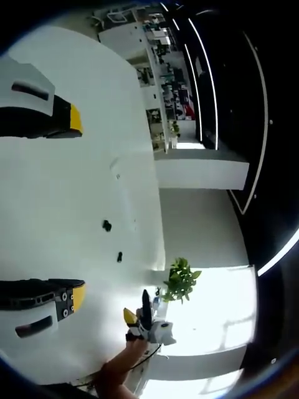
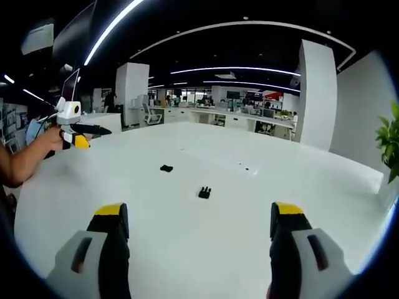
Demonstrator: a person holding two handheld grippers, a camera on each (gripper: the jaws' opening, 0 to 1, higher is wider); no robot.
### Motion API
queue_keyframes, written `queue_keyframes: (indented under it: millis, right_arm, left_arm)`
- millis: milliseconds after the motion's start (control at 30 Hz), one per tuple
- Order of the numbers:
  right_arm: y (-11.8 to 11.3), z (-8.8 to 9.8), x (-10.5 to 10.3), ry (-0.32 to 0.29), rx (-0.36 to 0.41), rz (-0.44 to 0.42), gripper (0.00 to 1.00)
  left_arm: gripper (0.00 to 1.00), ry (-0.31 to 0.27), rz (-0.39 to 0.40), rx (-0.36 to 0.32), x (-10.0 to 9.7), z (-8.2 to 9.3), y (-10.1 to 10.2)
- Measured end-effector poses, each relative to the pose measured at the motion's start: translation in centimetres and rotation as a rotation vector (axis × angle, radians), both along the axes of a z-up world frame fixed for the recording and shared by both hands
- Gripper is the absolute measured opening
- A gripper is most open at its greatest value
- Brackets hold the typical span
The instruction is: Snap the two parts of the plastic buckle together until the buckle closes and remains connected.
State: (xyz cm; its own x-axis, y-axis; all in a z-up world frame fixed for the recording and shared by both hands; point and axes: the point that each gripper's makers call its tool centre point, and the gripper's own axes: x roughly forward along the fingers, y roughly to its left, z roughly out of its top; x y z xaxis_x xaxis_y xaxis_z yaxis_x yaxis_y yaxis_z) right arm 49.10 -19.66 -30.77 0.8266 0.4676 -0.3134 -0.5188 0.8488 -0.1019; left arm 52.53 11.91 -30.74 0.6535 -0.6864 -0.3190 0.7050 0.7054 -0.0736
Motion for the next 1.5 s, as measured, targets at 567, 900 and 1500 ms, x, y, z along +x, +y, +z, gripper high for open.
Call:
queue_keyframes:
  millis: [567,900,1500]
  right_arm:
    - [0.8,0.4,1.5,-0.001,-0.008,0.013,0.93]
    - [0.8,0.5,2.0,-0.006,-0.01,0.011,0.92]
    - [1.1,1.3,3.2,-0.018,-0.019,0.014,0.91]
  left_arm:
    - [0.94,0.002,-0.019,0.008,0.9,0.0,-0.9]
    - [0.94,0.006,-0.004,0.004,1.8,-0.1,-0.4]
    - [0.94,0.003,-0.012,0.003,3.2,0.3,-0.9]
